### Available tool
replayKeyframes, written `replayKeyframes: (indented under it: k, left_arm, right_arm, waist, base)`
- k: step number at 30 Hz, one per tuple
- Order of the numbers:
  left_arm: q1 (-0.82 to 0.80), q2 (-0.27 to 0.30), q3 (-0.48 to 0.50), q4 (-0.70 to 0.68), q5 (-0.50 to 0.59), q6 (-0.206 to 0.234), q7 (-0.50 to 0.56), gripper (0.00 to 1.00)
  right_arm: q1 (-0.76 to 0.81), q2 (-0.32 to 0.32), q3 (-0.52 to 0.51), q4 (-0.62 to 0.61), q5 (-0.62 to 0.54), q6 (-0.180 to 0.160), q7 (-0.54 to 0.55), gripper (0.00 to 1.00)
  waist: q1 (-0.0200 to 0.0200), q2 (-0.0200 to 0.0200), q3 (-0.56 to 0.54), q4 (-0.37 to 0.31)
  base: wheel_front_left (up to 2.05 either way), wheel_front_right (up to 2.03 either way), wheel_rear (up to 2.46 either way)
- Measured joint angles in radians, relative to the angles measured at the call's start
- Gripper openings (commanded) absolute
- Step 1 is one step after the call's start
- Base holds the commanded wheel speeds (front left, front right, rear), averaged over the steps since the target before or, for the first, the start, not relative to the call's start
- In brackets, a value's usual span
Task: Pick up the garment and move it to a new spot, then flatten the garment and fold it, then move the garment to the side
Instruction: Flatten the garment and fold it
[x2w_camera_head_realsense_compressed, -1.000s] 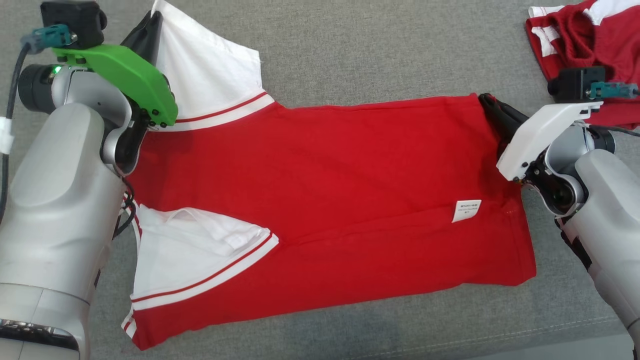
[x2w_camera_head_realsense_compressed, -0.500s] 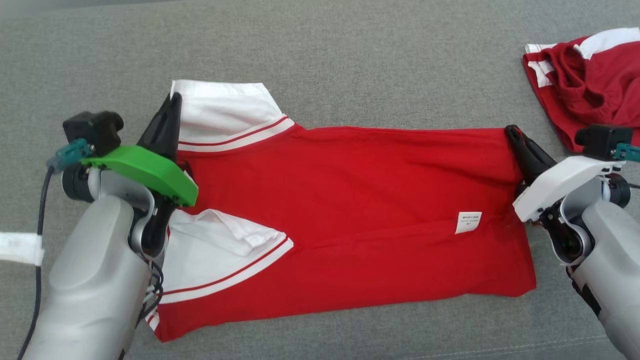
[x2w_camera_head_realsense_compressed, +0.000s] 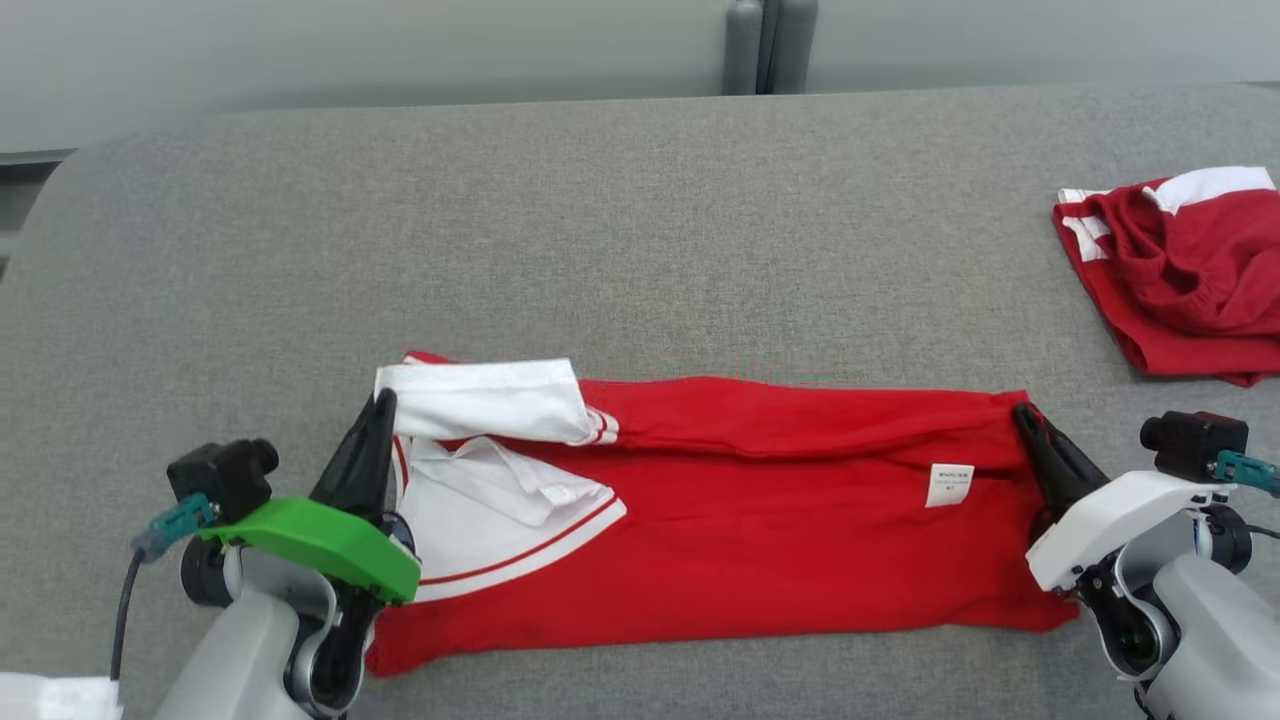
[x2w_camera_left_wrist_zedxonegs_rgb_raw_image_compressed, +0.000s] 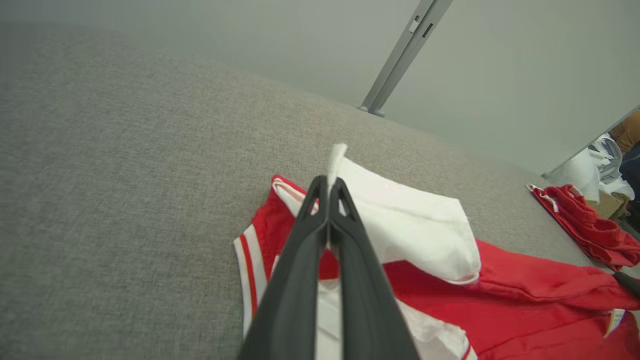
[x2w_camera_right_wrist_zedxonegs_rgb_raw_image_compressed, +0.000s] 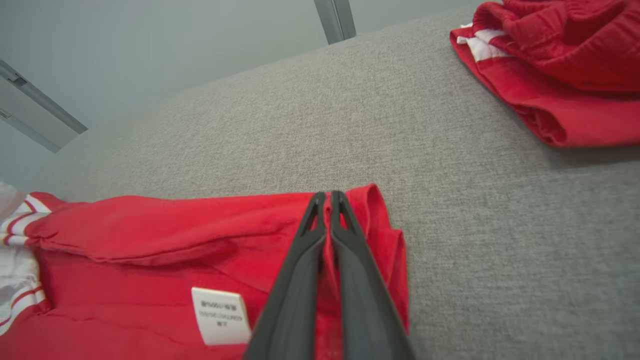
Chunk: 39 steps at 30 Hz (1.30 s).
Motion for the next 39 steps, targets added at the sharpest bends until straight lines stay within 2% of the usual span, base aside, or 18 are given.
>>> replayKeyframes:
  k: [14, 20, 27, 28, 29, 30, 31, 32, 33, 34, 35, 39]
  left_arm:
    - [0.222, 0.002, -0.004, -0.179, -0.026, 0.045, 0.000, 0.00]
    - [0.292, 0.021, 0.016, -0.208, -0.045, 0.074, 0.001, 0.00]
    - [0.364, 0.033, 0.012, -0.227, -0.065, 0.086, 0.033, 0.00]
    - [0.375, 0.033, 0.009, -0.228, -0.070, 0.086, 0.040, 0.27]
    - [0.385, 0.033, 0.006, -0.229, -0.072, 0.086, 0.046, 0.53]
    - [0.394, 0.033, 0.003, -0.229, -0.074, 0.086, 0.052, 1.00]
    - [0.404, 0.034, 0.000, -0.232, -0.080, 0.091, 0.058, 1.00]
    - [0.413, 0.035, -0.002, -0.236, -0.085, 0.092, 0.063, 1.00]
    - [0.419, 0.035, -0.001, -0.240, -0.091, 0.092, 0.063, 1.00]
    - [0.423, 0.035, 0.005, -0.244, -0.099, 0.092, 0.063, 1.00]
    - [0.424, 0.036, 0.015, -0.248, -0.107, 0.094, 0.062, 1.00]
    - [0.424, 0.060, 0.054, -0.279, -0.112, 0.114, 0.052, 1.00]
  right_arm:
    - [0.069, -0.014, -0.003, -0.055, -0.064, -0.003, 0.000, 0.00]
    - [0.092, -0.013, -0.020, -0.082, -0.094, -0.011, 0.000, 0.00]
    - [0.122, -0.017, -0.038, -0.121, -0.171, -0.019, 0.000, 0.00]
    - [0.133, -0.020, -0.038, -0.125, -0.190, -0.019, 0.000, 0.04]
    - [0.144, -0.023, -0.039, -0.130, -0.202, -0.019, 0.000, 0.12]
    - [0.153, -0.026, -0.039, -0.137, -0.215, -0.019, 0.000, 0.21]
    - [0.161, -0.028, -0.040, -0.145, -0.232, -0.019, 0.000, 0.28]
    - [0.170, -0.031, -0.042, -0.155, -0.247, -0.019, 0.000, 0.44]
    - [0.177, -0.035, -0.043, -0.161, -0.259, -0.019, 0.000, 0.85]
    - [0.184, -0.041, -0.043, -0.165, -0.271, -0.019, 0.000, 0.95]
    - [0.194, -0.045, -0.043, -0.169, -0.287, -0.019, 0.000, 1.00]
    - [0.241, -0.060, -0.041, -0.172, -0.334, -0.019, 0.000, 1.00]
  waist:
    - [0.0000, 0.0000, -0.038, 0.017]
    - [0.0000, 0.0000, -0.040, 0.011]
    - [0.0000, 0.0000, -0.049, -0.005]
    - [0.0000, 0.0000, -0.051, -0.007]
    - [0.0000, 0.0000, -0.053, -0.010]
    - [0.0000, 0.0000, -0.055, -0.012]
    - [0.0000, 0.0000, -0.057, -0.014]
    - [0.0000, 0.0000, -0.058, -0.016]
    - [0.0000, 0.0000, -0.058, -0.017]
    - [0.0000, 0.0000, -0.059, -0.019]
    - [0.0000, 0.0000, -0.059, -0.019]
    - [0.0000, 0.0000, -0.063, -0.022]
  base:
    - [0.00, 0.00, 0.00]
    - [0.00, 0.00, 0.00]
    - [0.00, 0.00, 0.00]
    - [0.00, 0.00, 0.00]
    - [0.00, 0.00, 0.00]
    - [0.00, 0.00, 0.00]
    - [0.00, 0.00, 0.00]
    - [0.00, 0.00, 0.00]
    - [0.00, 0.00, 0.00]
    - [0.00, 0.00, 0.00]
    - [0.00, 0.00, 0.00]
    - [0.00, 0.00, 0.00]
